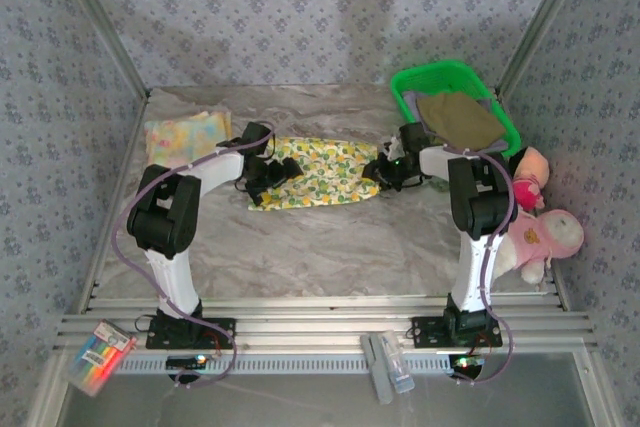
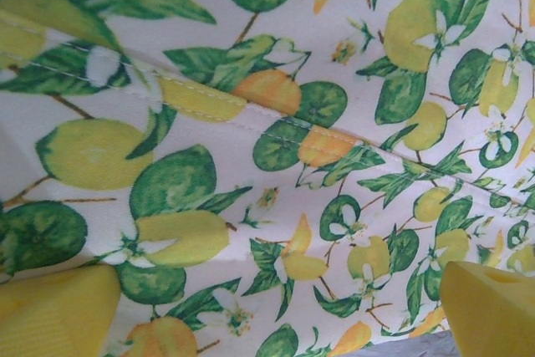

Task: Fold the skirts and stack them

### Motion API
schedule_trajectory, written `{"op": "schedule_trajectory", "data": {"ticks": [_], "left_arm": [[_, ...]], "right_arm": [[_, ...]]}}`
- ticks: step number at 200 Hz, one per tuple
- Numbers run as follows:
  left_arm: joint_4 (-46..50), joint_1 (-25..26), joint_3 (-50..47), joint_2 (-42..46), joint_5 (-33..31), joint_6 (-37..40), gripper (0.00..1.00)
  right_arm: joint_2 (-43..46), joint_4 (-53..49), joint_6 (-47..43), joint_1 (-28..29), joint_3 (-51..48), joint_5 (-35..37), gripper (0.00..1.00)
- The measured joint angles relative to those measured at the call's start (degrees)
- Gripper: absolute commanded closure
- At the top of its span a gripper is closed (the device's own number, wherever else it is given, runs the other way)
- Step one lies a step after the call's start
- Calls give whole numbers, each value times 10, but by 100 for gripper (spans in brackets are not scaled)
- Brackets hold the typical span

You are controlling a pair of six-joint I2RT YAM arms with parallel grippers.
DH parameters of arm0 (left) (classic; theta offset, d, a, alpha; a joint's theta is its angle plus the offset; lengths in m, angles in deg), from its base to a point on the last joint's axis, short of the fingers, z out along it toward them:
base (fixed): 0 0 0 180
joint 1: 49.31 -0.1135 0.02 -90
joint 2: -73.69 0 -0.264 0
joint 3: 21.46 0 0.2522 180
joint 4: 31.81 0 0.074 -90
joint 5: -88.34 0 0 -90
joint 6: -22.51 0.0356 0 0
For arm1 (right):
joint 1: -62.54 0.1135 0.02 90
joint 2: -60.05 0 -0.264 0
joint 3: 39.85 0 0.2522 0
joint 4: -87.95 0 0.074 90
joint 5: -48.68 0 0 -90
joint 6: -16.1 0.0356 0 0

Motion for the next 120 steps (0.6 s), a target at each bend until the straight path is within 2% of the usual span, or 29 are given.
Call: {"op": "schedule_trajectory", "data": {"ticks": [16, 38, 56, 97, 120], "left_arm": [[0, 1, 0, 0, 0, 0, 0], [-1, 11, 4, -1, 3, -1, 0], [-1, 31, 21, -12, 5, -6, 0], [7, 71, 70, -30, 11, -18, 0], [9, 79, 101, -40, 17, -18, 0]], "right_arm": [[1, 6, 5, -5, -7, 2, 100], [17, -20, -14, -4, -6, 32, 100], [41, -75, -38, 0, 14, 96, 100], [69, -200, -101, 35, 125, 255, 100], [68, -247, -130, 74, 184, 296, 100]]}}
